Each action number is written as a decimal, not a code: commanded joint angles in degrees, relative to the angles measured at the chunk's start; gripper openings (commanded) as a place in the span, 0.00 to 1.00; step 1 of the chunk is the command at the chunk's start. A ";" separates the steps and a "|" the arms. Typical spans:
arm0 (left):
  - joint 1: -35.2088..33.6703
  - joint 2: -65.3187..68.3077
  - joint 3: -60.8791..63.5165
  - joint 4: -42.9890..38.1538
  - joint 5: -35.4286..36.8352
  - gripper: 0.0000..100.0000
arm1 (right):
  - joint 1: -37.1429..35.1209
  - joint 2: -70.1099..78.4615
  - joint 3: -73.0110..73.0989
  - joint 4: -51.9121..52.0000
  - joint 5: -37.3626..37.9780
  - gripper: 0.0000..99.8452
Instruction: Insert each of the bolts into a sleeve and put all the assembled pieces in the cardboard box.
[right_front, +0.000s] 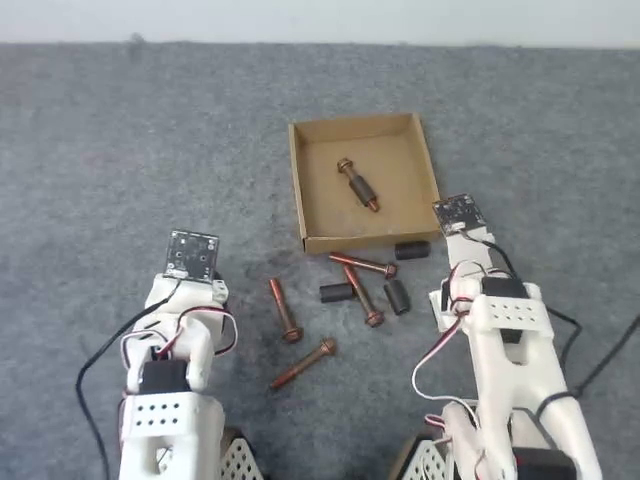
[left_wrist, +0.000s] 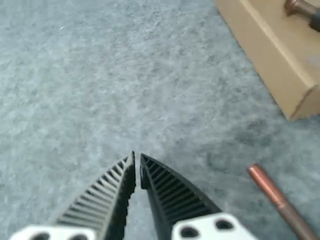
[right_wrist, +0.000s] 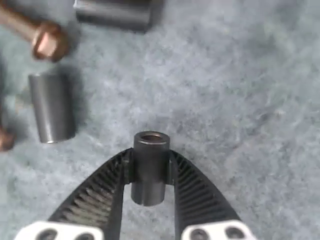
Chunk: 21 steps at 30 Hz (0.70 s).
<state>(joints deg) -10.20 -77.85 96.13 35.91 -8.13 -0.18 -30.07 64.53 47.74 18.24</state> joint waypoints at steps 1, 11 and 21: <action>-0.26 -0.62 -5.93 5.80 1.05 0.01 | 0.75 -2.77 -0.26 -1.19 -0.97 0.01; 1.49 12.04 -32.66 30.15 1.14 0.01 | 1.01 -2.51 -0.26 -1.27 -0.88 0.01; 16.35 42.90 -52.00 43.69 1.14 0.01 | 1.10 -2.59 -0.26 -1.27 -0.79 0.01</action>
<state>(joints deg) 2.55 -42.42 49.01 78.55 -7.69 0.18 -29.98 64.53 47.47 17.89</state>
